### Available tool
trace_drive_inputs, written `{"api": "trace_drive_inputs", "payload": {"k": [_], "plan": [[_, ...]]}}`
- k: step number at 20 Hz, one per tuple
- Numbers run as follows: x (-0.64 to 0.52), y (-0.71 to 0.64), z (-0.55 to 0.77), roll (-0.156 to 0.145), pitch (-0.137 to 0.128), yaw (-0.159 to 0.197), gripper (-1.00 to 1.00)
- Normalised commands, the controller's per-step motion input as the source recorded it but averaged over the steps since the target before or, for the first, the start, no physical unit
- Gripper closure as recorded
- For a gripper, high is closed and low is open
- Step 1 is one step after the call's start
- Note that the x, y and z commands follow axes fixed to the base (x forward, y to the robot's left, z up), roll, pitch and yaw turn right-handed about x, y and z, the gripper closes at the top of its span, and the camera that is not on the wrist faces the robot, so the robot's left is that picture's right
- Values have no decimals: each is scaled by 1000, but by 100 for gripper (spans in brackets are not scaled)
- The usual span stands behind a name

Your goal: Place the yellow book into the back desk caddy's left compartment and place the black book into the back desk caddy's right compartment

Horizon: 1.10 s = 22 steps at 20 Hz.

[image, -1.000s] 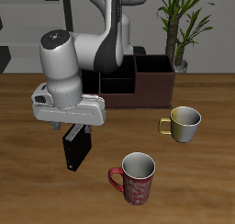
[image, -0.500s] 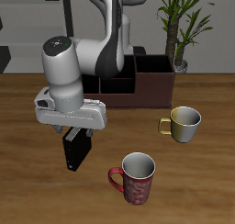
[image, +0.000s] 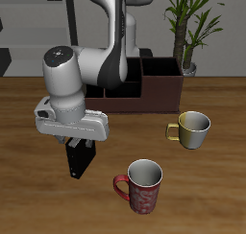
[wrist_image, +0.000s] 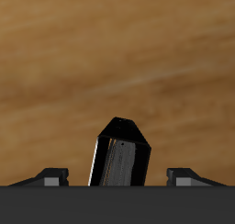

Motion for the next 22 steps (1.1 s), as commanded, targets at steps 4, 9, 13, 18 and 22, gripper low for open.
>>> {"api": "trace_drive_inputs", "payload": {"k": [4, 9, 13, 18, 22], "plan": [[-23, 31, -107, 15, 8, -15, 100], [-45, 29, 12, 7, 1, -12, 100], [-38, 27, 316, -5, -29, 13, 100], [-142, 63, 617, -23, -49, 34, 100], [-284, 117, 455, 5, 46, 50, 100]]}}
